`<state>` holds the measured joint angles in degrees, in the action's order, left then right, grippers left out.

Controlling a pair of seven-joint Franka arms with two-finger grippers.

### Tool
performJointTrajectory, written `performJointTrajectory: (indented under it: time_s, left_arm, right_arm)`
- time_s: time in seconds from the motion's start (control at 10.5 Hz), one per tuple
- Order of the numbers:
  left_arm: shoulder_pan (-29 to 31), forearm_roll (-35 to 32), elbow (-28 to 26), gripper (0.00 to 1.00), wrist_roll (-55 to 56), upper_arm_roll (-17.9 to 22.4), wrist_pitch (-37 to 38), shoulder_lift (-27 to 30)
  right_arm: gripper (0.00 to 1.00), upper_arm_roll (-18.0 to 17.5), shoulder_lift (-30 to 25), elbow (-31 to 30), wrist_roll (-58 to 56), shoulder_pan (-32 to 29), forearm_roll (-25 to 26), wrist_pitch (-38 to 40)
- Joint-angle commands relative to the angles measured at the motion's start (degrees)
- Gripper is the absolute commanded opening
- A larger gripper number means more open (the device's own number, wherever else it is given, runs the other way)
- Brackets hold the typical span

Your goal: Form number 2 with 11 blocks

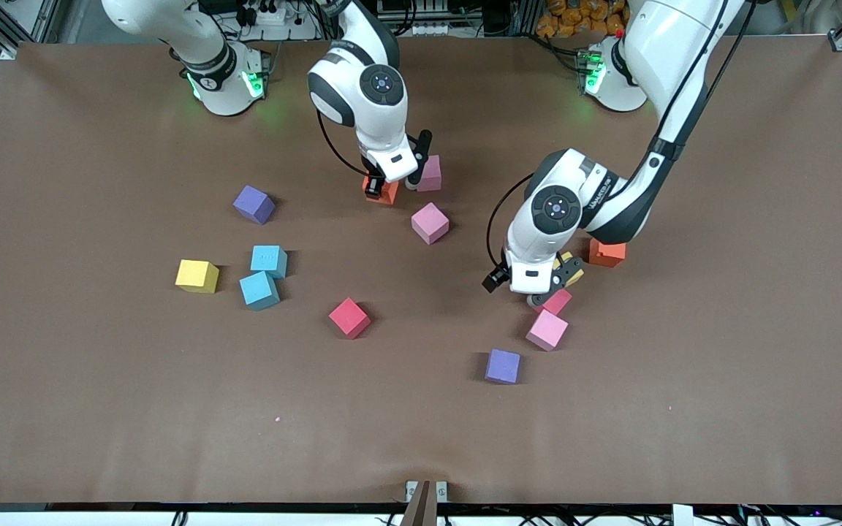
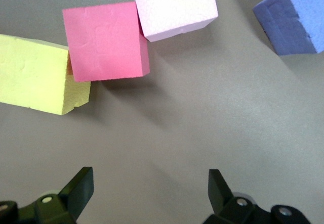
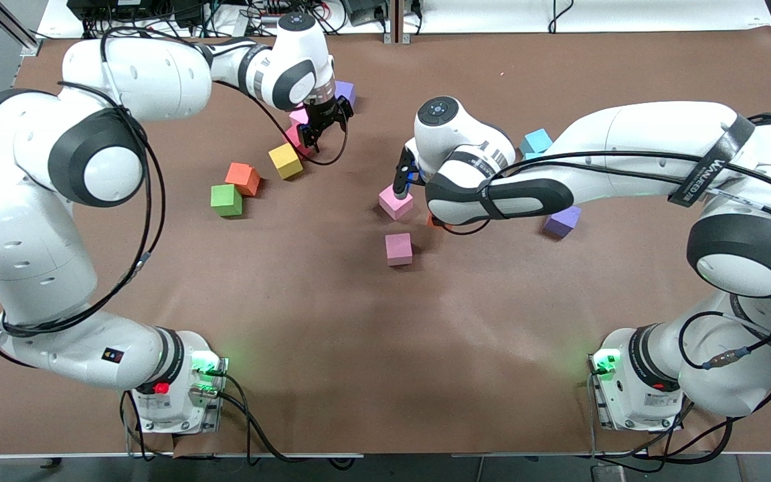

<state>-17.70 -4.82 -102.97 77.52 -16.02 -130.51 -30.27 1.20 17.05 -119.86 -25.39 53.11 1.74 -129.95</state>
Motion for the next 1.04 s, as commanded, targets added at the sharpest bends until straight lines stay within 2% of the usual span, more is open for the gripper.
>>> performJointTrajectory:
  time_s: [0.0,0.47,0.76,0.95]
  left_arm:
    - [-0.85,1.21,2.15,1.00,2.72,0.29,1.22,-0.58]
    - [-0.85,1.82,3.73,1.00,2.98,0.82,1.31,-1.19]
    - [-0.23,2.09,8.64,1.00,1.24,3.62,5.78,-2.68]
    - [1.16,1.66,9.89,1.00,0.09,3.72,5.97,-3.65]
  right_arm:
    - [0.30,0.20,1.49,-0.73,-1.33,2.86,1.33,-1.80]
    - [0.29,0.12,5.18,-0.55,-0.71,5.86,1.16,-4.70]
    - [0.29,0.12,6.41,0.23,1.74,7.09,0.63,-4.97]
    - [0.29,0.03,7.03,0.76,4.37,7.88,0.54,-4.97]
